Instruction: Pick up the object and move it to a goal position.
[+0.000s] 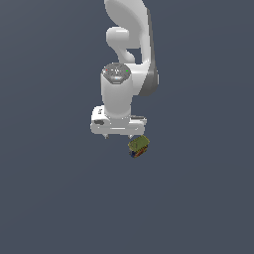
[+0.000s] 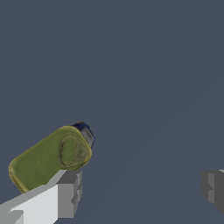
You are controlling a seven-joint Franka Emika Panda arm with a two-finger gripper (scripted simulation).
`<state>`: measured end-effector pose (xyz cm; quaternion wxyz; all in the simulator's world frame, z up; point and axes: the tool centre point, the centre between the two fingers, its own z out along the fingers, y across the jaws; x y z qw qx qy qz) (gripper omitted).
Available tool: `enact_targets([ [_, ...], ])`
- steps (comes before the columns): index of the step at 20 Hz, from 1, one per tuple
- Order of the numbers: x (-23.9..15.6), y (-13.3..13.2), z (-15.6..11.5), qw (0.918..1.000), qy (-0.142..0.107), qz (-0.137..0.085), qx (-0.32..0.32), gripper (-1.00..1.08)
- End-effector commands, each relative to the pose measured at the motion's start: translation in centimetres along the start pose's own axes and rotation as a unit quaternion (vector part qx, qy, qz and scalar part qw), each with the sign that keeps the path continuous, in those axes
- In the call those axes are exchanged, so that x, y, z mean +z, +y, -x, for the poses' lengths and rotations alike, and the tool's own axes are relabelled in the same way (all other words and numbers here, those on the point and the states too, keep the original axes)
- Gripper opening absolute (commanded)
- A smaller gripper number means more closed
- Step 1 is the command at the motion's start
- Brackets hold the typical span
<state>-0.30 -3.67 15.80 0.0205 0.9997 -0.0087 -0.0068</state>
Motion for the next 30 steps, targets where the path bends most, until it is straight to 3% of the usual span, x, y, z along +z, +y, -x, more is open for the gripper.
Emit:
enact_targets([
  [1,0.1,-0.2,0.0,1.0000,0.000,-0.001,0.010,1.00],
  [9,0.7,-1.5,0.1,0.9976,0.001,-0.004,0.069,1.00],
  [16,1.5,-3.2,0.3,0.9887,0.001,-0.009,0.150,1.00],
  [23,2.3,-4.9,0.6,0.9724,0.000,-0.013,0.233,1.00],
  [30,3.1,-6.5,0.9,0.9490,-0.001,-0.016,0.315,1.00],
])
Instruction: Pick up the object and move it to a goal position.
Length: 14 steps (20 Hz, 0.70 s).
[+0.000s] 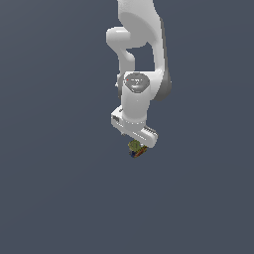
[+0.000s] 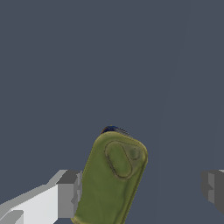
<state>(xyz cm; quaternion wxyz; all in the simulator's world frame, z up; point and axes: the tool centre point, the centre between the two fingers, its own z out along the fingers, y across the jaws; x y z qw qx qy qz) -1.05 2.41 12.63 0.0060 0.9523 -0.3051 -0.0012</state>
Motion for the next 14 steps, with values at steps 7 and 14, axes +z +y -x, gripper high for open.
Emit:
enact_targets([
  [7,1.0,-1.3,1.4,0.9950,-0.001,-0.004,0.100,1.00],
  [14,1.5,-1.9,2.1,0.9880,-0.002,-0.005,0.154,1.00],
])
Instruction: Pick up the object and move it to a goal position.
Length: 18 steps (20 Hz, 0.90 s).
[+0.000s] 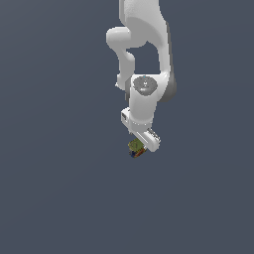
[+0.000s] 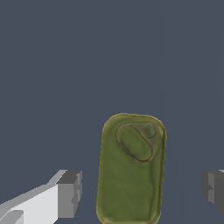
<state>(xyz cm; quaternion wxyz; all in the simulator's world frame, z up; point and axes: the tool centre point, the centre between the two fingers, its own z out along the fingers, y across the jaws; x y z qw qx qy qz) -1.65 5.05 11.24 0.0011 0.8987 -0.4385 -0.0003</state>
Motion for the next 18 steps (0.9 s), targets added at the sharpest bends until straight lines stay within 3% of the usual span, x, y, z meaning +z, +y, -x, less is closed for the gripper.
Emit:
enact_targets([
  [1,0.1,-0.1,0.2,0.9999,0.000,-0.001,0.016,1.00],
  [12,0.5,-0.2,0.6,0.9994,0.000,-0.001,0.034,1.00],
  [18,2.7,-0.2,0.6,0.9994,0.000,-0.001,0.035,1.00],
])
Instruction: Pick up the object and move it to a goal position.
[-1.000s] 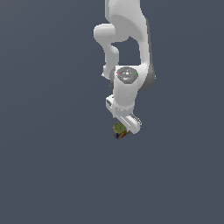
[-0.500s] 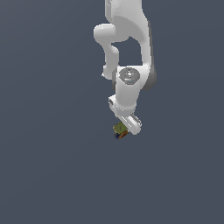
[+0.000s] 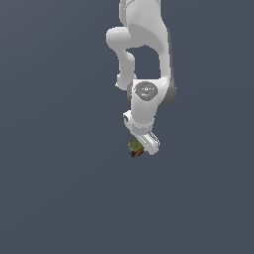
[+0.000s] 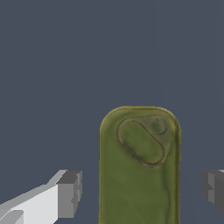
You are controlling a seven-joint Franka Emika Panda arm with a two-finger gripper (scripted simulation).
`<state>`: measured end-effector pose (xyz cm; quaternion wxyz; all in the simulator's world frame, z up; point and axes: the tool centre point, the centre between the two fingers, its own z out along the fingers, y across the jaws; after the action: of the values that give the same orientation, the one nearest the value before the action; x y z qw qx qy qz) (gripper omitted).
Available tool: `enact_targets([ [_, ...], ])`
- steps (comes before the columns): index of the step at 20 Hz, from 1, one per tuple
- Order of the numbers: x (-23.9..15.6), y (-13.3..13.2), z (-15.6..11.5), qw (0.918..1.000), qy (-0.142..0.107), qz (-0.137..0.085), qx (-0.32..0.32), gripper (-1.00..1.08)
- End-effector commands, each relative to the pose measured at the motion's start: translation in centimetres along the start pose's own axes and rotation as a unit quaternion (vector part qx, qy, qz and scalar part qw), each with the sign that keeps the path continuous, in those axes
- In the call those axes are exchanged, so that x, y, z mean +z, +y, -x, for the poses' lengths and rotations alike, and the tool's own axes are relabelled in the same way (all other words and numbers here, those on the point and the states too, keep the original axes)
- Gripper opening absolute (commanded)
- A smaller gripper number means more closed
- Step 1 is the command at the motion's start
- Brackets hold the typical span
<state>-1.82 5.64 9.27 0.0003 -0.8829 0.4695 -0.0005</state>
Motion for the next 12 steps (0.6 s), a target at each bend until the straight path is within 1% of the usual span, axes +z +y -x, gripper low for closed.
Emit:
enact_targets([
  [1,1.3,0.1,0.0,1.0000,0.000,0.001,0.001,1.00],
  [5,2.9,0.1,0.0,1.0000,0.000,0.001,0.001,1.00],
  [9,3.4,0.0,0.0,1.0000,0.000,0.001,0.001,1.00],
  [10,3.4,0.0,0.0,1.0000,0.000,0.001,0.001,-1.00],
  [12,3.4,0.0,0.0,1.0000,0.000,0.001,0.001,-1.00],
])
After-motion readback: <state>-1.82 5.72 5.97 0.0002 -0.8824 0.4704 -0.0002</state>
